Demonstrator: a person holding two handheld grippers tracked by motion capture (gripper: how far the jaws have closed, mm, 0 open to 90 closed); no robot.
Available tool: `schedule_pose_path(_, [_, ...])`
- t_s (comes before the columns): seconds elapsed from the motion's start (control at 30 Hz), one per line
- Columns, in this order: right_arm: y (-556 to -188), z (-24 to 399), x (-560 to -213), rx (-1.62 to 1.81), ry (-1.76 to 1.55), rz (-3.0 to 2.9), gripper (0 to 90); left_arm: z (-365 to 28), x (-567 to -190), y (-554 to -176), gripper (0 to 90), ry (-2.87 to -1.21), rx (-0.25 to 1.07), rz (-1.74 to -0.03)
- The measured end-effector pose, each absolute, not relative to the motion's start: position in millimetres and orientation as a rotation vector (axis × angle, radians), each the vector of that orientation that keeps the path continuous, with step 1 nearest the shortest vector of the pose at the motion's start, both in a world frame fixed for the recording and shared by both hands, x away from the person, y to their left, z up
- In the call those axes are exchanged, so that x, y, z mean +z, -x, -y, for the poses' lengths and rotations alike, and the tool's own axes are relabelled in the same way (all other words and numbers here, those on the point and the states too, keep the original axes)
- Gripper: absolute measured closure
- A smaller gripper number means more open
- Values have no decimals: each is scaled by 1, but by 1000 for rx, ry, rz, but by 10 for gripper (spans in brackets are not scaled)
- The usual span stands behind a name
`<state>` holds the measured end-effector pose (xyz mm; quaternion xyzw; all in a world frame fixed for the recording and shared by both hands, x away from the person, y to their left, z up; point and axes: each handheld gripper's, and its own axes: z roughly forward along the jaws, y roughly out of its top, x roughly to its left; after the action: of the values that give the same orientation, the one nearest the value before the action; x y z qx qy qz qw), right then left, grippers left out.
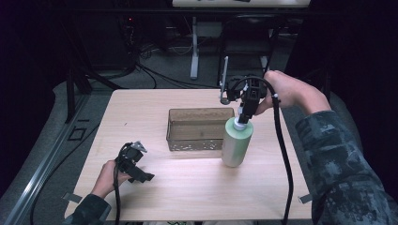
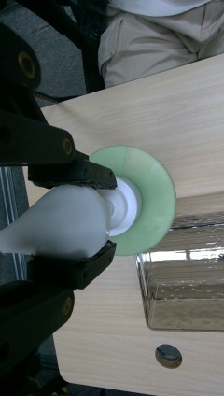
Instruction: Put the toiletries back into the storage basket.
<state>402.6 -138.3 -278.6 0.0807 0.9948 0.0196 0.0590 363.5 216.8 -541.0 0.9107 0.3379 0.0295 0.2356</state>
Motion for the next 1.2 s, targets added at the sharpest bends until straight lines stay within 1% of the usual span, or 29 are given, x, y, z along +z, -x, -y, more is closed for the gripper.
schedule_pose_path(1.2, [-410, 142, -242, 73, -237, -2988, 628, -218, -541, -364, 0, -2493, 85, -936])
